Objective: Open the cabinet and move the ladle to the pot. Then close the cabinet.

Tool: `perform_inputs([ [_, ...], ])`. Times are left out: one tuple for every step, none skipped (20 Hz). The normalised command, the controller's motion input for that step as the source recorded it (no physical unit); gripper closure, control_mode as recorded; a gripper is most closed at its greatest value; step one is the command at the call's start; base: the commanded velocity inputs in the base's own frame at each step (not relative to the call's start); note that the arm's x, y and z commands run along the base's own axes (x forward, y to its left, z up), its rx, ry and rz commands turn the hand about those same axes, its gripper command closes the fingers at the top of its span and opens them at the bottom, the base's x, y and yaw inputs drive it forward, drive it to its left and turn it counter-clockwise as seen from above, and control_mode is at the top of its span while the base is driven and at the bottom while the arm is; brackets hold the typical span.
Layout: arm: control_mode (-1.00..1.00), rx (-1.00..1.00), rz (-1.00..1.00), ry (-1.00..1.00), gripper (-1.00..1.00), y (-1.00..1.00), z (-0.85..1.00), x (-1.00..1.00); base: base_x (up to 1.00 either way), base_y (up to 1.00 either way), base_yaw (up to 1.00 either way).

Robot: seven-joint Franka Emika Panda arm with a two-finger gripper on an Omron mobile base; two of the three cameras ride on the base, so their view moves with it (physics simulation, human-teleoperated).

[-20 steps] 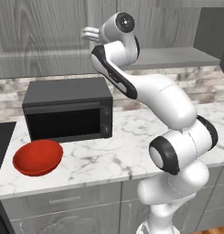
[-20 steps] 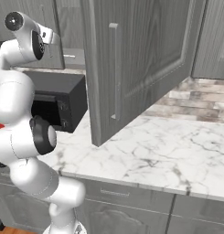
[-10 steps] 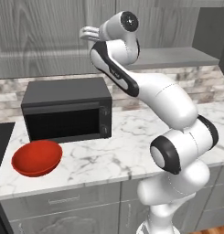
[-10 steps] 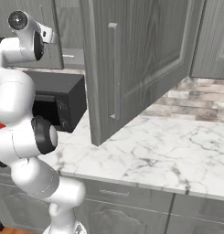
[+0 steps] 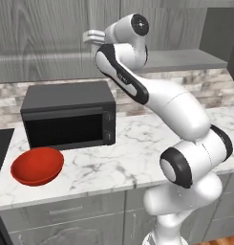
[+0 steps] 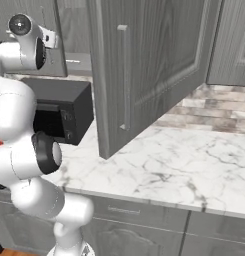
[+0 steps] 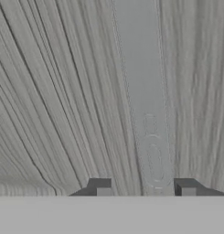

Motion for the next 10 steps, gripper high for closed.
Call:
perform_inputs([
  [-1.00,-0.04,0.04,-0.06,1.00,1.00,0.00,-0.79,0.00,0.00,0.00],
  [-1.00,-0.05,0.03,-0.06,1.00,1.00,0.04,-0.87,0.00,0.00,0.00],
  [-1.00,-0.04,0.03,-0.06,1.00,1.00,0.06,-0.91,0.00,0.00,0.00],
  [-1.00,-0.04,0.02,-0.05,1.00,1.00,0.08,-0.94,0.00,0.00,0.00],
  [-1.00,-0.03,0.02,-0.05,1.00,1.00,0.11,-0.98,0.00,0.00,0.00],
  [-1.00,-0.02,0.02,-0.03,1.00,1.00,0.13,-1.00,0.00,0.00,0.00],
  [-1.00,-0.01,0.02,-0.02,1.00,1.00,0.16,-1.00,0.00,0.00,0.00],
  [-1.00,-0.01,0.01,-0.01,1.00,1.00,0.19,-1.00,0.00,0.00,0.00],
  [-1.00,-0.01,0.01,0.00,1.00,1.00,0.21,-1.00,0.00,0.00,0.00],
  [-1.00,0.00,0.01,0.00,1.00,0.96,0.24,-1.00,0.00,0.00,0.00],
])
